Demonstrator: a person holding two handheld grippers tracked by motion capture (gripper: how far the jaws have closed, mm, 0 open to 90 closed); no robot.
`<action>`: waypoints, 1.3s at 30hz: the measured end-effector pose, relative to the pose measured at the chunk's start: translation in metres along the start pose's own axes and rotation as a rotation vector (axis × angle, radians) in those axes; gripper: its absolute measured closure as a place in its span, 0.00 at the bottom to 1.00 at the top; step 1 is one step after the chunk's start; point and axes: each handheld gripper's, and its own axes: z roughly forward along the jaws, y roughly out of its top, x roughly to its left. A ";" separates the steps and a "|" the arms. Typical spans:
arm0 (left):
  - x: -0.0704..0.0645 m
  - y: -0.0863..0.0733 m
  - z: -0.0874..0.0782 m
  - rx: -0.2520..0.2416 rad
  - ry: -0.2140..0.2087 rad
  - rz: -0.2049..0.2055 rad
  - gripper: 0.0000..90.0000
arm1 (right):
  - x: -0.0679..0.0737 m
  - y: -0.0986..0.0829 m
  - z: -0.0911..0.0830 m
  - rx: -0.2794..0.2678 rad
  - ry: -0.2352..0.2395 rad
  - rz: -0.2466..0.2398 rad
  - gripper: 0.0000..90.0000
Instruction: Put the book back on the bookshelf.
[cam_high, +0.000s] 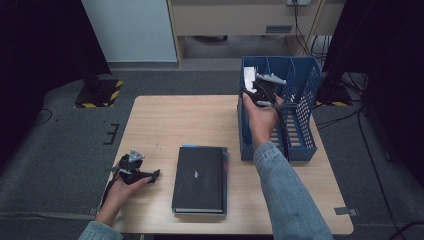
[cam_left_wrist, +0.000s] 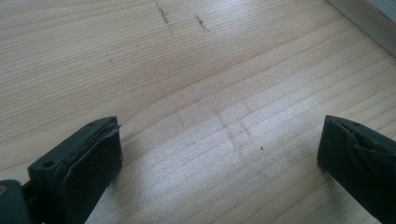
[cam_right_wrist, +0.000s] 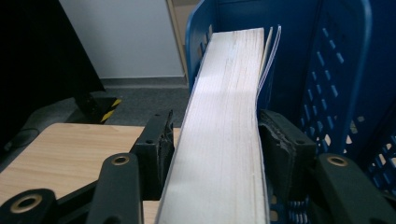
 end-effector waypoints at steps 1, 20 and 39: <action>0.000 0.000 0.000 0.000 0.000 0.000 0.00 | 0.000 0.000 0.000 0.002 0.010 0.008 0.52; 0.000 0.000 0.000 0.000 -0.001 0.002 0.00 | -0.002 -0.002 -0.005 0.035 0.094 0.027 0.24; 0.001 0.000 0.000 0.000 -0.015 0.014 0.00 | -0.013 -0.022 -0.056 0.032 0.147 -0.056 0.04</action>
